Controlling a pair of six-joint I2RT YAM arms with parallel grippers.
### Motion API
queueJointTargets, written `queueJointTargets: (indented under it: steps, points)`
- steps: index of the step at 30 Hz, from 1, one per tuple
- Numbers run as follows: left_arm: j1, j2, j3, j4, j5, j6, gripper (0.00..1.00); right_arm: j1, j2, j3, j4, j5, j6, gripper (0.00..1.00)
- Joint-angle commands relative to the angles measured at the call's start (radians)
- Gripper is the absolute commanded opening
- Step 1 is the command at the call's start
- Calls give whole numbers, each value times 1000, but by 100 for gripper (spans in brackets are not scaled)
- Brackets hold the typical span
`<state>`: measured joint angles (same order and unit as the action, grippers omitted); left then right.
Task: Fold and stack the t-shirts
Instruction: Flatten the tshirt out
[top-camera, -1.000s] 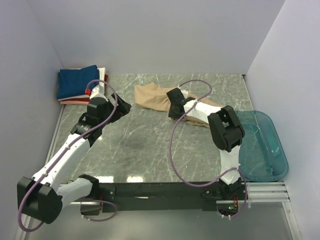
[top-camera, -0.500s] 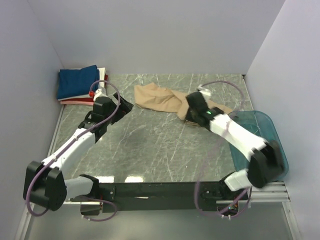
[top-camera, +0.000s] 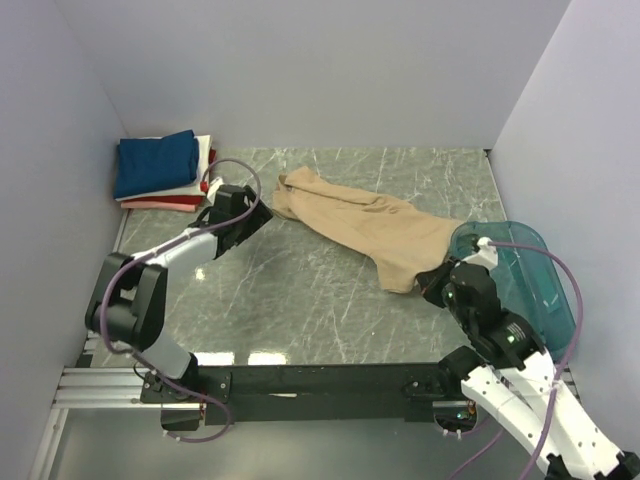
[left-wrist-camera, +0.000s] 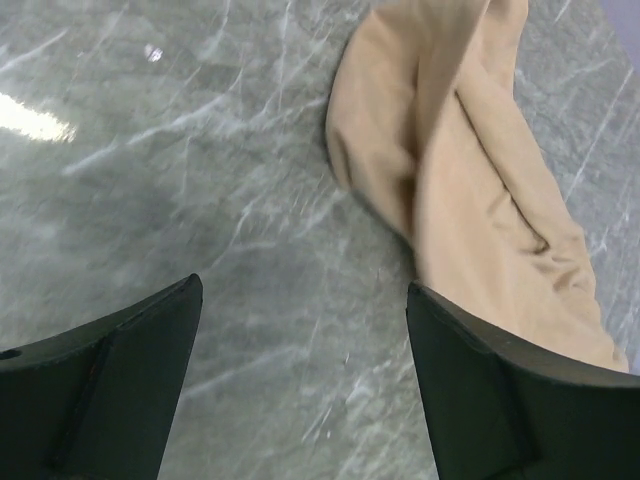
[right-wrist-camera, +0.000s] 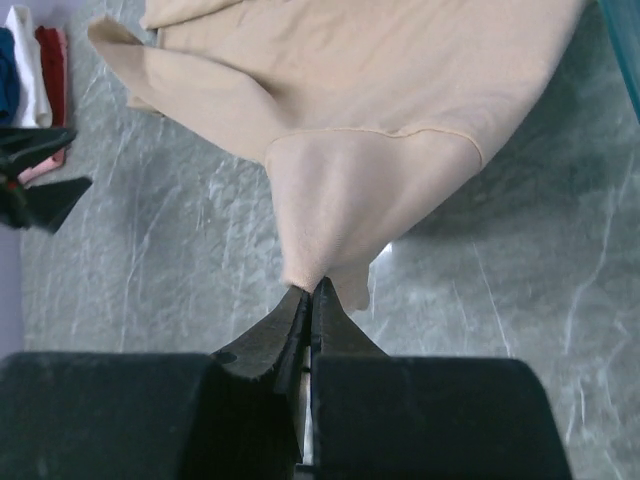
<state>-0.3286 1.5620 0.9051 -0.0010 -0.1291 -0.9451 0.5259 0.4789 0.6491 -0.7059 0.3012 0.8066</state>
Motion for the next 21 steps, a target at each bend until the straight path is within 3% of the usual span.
queueJointTargets:
  steps: [1,8,21]
  points:
    - [3,64,96,61,-6,6,87,-3,-57,41,-108,1,58,0]
    - [3,180,193,70,29,9,82,-3,-175,63,-204,-7,88,0]
    - [2,325,291,52,-6,77,71,-3,-151,112,-221,-5,62,0]
